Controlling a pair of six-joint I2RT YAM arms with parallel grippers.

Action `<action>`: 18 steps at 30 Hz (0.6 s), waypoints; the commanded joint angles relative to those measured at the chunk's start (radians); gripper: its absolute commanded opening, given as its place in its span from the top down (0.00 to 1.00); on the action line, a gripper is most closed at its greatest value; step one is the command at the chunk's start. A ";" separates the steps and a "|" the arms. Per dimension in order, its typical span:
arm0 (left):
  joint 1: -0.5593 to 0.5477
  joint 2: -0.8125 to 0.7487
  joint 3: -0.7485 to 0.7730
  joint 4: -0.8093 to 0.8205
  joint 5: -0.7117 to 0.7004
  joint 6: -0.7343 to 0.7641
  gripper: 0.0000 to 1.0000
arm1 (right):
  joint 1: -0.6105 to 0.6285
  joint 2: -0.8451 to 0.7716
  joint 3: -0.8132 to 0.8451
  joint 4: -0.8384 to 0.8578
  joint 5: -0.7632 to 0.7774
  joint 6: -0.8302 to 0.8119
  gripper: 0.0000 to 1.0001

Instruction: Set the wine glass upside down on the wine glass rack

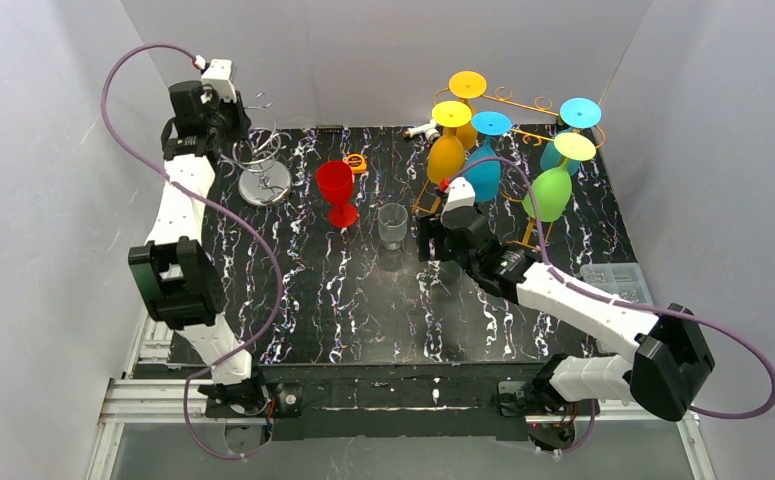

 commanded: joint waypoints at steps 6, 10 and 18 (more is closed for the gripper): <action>0.002 -0.274 -0.131 -0.088 0.047 0.062 1.00 | -0.016 0.064 0.026 0.112 -0.028 -0.008 0.19; -0.010 -0.328 -0.104 -0.150 0.050 0.067 1.00 | -0.018 0.086 0.034 0.137 -0.031 -0.001 0.19; -0.097 -0.521 -0.224 -0.203 0.086 0.029 1.00 | -0.022 0.101 0.025 0.154 -0.015 0.007 0.18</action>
